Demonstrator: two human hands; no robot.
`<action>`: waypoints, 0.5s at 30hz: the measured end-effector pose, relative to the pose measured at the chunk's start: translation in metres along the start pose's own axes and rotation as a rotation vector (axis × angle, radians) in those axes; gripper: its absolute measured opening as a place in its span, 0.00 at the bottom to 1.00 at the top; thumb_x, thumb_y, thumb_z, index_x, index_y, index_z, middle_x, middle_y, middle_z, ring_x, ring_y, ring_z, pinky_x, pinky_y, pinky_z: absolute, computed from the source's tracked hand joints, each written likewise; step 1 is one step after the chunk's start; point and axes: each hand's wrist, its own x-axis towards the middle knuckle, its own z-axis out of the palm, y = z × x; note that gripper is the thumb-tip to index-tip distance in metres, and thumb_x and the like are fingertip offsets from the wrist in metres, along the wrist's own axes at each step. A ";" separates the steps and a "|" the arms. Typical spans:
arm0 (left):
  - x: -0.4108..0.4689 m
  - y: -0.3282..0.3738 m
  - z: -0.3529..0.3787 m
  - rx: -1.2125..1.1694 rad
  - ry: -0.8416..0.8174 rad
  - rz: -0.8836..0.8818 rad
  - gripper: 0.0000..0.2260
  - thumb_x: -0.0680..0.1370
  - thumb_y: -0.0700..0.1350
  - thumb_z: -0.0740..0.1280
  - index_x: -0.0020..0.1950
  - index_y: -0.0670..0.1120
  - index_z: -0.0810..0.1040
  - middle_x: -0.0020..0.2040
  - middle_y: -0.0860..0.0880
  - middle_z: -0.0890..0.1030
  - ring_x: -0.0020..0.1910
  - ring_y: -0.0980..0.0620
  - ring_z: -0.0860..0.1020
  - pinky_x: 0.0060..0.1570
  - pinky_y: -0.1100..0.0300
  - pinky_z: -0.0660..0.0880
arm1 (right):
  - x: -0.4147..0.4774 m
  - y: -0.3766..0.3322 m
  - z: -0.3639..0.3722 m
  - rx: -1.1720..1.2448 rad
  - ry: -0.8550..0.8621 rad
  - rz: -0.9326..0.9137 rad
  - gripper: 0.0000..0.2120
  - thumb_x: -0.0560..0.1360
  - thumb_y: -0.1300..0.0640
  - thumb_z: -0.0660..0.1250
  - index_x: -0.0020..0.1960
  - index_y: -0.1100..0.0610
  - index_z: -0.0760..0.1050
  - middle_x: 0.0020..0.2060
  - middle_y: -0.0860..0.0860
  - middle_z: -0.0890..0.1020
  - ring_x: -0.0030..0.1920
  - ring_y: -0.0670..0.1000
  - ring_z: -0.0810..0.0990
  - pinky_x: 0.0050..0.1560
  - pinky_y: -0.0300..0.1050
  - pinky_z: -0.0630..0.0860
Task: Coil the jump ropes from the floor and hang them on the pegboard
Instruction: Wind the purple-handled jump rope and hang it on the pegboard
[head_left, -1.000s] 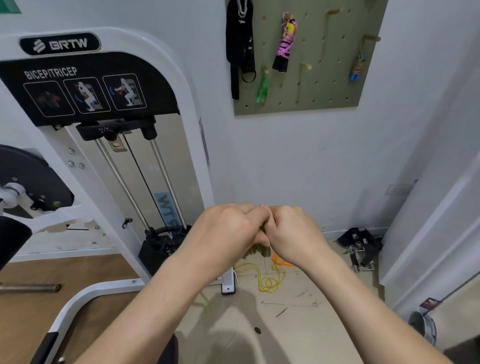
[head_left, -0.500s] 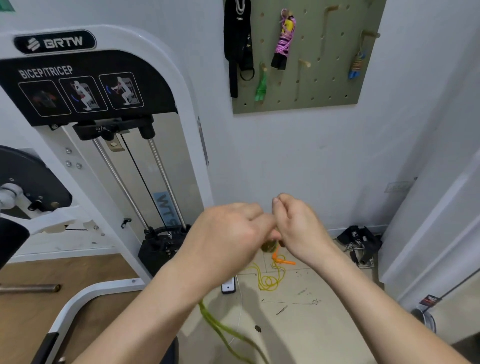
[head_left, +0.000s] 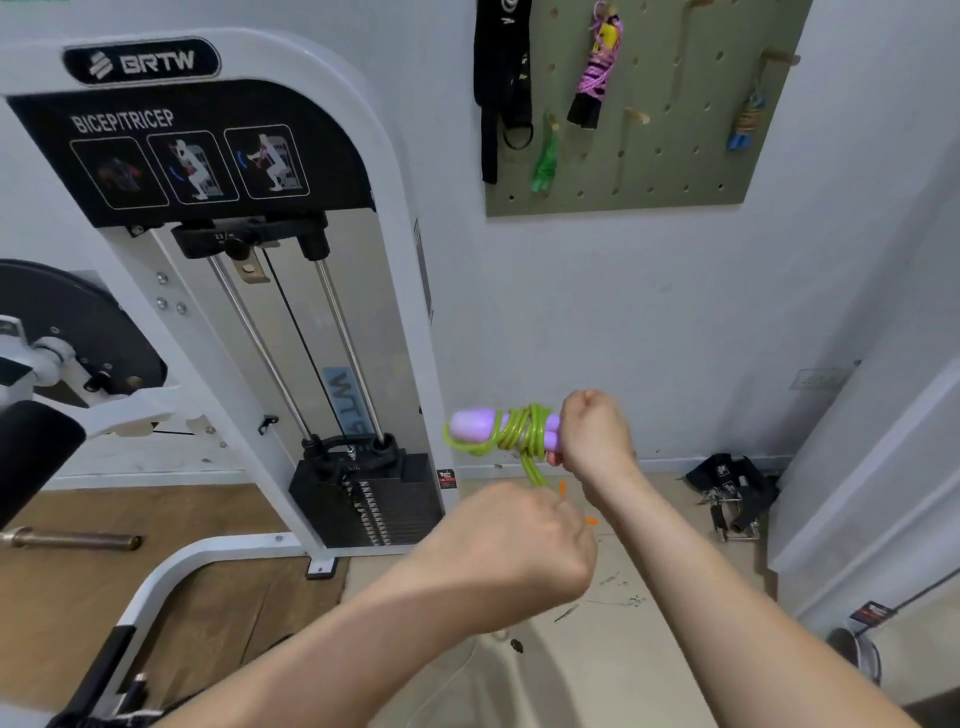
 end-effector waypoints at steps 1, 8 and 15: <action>0.000 -0.002 0.000 0.004 0.008 0.030 0.08 0.64 0.33 0.65 0.30 0.46 0.72 0.26 0.49 0.72 0.24 0.48 0.71 0.21 0.63 0.59 | -0.004 0.004 0.002 -0.131 -0.002 -0.078 0.16 0.81 0.59 0.53 0.34 0.56 0.66 0.36 0.62 0.80 0.36 0.60 0.79 0.37 0.46 0.72; -0.007 -0.052 -0.008 -0.544 0.221 -0.360 0.04 0.70 0.46 0.73 0.40 0.48 0.81 0.32 0.56 0.79 0.30 0.63 0.75 0.33 0.64 0.73 | -0.038 0.030 -0.007 -0.306 -0.135 -0.646 0.13 0.79 0.45 0.49 0.39 0.51 0.59 0.29 0.56 0.78 0.35 0.66 0.74 0.34 0.55 0.70; 0.003 -0.083 -0.010 -1.189 0.071 -0.781 0.09 0.62 0.41 0.80 0.34 0.46 0.81 0.28 0.51 0.80 0.30 0.55 0.76 0.38 0.59 0.73 | -0.059 -0.001 -0.031 -0.054 -0.211 -0.864 0.13 0.80 0.46 0.49 0.37 0.44 0.57 0.24 0.37 0.75 0.25 0.42 0.70 0.29 0.39 0.66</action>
